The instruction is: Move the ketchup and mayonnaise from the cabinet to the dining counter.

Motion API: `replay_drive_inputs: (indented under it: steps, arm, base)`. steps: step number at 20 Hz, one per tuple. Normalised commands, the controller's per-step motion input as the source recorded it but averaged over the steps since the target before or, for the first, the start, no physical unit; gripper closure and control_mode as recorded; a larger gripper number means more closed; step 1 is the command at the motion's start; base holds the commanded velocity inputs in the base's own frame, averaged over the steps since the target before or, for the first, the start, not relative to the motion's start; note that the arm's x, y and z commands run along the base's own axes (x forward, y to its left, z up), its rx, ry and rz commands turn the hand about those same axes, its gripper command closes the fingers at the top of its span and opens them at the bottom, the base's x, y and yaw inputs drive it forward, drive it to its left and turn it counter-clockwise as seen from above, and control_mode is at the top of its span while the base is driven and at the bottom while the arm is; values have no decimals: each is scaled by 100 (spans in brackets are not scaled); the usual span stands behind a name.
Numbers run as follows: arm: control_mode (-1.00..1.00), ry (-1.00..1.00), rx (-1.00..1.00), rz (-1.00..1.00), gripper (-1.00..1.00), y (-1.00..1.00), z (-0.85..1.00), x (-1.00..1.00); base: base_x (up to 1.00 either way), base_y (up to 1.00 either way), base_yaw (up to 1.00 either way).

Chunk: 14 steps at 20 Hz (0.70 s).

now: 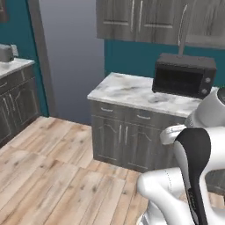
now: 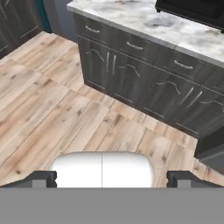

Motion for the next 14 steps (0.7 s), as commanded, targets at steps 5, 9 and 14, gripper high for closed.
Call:
replay_drive_inputs:
  steps: [5,9,14]
  arm:
    - [100,0,0,0,-100,0,0,0]
    - [100,0,0,0,-100,0,0,0]
    - [100,0,0,0,-100,0,0,0]
  base:
    - [18,0,-73]
    - [41,0,-58]
    - [74,-19,-35]
